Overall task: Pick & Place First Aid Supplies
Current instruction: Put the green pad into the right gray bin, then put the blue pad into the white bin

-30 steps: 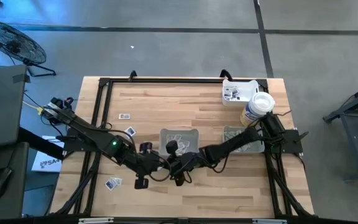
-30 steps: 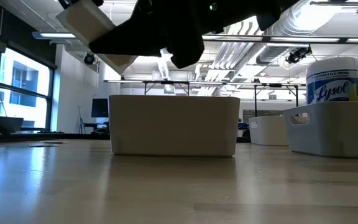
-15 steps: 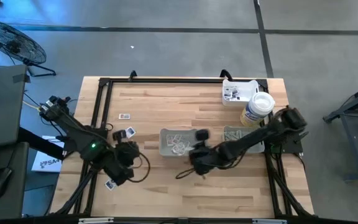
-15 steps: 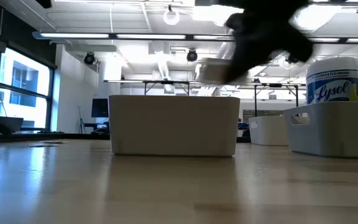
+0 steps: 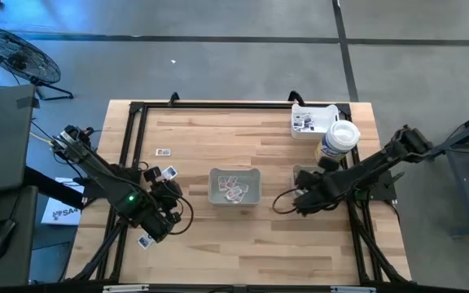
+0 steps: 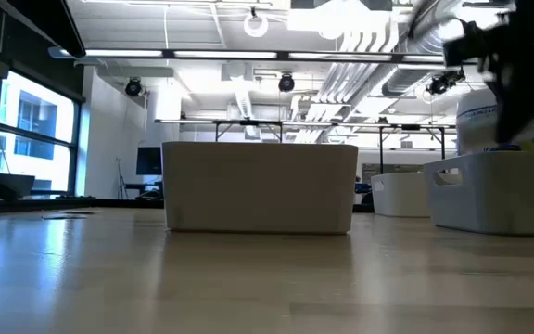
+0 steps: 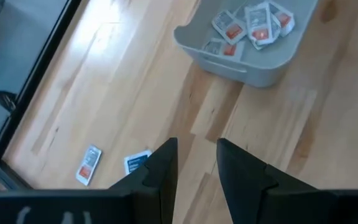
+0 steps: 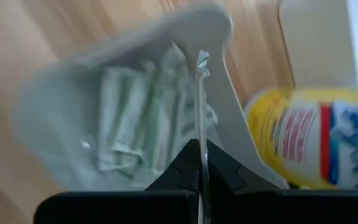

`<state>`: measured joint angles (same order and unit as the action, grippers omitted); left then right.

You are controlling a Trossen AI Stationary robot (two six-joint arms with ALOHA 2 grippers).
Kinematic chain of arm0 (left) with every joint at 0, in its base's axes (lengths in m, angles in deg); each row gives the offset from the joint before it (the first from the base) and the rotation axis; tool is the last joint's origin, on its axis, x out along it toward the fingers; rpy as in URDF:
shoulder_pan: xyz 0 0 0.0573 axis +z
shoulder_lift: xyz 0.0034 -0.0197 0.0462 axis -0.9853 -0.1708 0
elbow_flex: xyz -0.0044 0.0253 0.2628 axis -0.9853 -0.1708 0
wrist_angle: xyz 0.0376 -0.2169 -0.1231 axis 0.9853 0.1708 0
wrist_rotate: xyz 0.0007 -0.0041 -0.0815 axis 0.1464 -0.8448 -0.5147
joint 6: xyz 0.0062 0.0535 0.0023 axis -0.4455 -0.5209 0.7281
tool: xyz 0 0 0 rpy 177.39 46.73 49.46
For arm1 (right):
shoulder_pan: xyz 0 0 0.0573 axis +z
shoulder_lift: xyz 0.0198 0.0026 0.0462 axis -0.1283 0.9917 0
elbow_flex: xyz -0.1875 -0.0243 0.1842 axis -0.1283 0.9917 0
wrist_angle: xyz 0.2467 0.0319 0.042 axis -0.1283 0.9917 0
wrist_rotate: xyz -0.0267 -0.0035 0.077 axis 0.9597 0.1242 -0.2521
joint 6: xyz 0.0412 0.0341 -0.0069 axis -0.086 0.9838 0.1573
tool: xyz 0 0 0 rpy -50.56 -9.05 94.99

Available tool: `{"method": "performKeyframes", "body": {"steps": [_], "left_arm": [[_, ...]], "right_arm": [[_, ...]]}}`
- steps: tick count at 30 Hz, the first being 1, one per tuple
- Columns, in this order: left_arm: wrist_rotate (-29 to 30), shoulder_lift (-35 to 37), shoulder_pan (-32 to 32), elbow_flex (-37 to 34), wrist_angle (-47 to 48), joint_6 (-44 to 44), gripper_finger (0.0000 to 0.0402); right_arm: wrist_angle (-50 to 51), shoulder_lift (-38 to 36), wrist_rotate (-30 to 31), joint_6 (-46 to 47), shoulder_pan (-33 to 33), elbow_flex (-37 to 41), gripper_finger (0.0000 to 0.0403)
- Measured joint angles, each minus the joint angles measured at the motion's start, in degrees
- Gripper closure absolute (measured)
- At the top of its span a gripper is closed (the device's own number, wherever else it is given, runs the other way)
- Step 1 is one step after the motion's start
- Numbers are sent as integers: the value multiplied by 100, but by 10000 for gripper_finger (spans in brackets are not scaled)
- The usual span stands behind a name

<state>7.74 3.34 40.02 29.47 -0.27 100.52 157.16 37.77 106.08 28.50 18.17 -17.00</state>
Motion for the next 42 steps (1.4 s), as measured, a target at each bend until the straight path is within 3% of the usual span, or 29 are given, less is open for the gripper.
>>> {"method": "performKeyframes", "body": {"steps": [8, 16, 21, 27, 31, 36, 42], "left_arm": [[125, 59, 70, -165, 10, 686, 291], [-84, 1072, 476, -912, -239, 1156, 250], [-483, 1841, 897, -1755, -1000, 1012, 229], [-877, 2206, 1416, -2519, -1901, 583, 227], [-1094, 2193, 1963, -2815, -2059, 425, 227], [-1184, 2166, 2564, -3253, -2260, 400, 227], [-1537, 2162, 3277, -3864, -3014, 401, 227]], "right_arm": [[-912, -494, -370, -4, -618, 1329, 397], [-1482, -501, -672, -783, -1217, 1425, 387], [-2044, -501, -1026, -1454, -1246, 1322, 337], [-1447, -501, -1354, -1570, -1220, 591, 262], [-1259, -501, -704, -1844, -1053, -209, 241], [-2168, -501, 356, -2961, -935, -707, 241], [-3407, -501, 131, -4123, -951, -734, 253]]}}
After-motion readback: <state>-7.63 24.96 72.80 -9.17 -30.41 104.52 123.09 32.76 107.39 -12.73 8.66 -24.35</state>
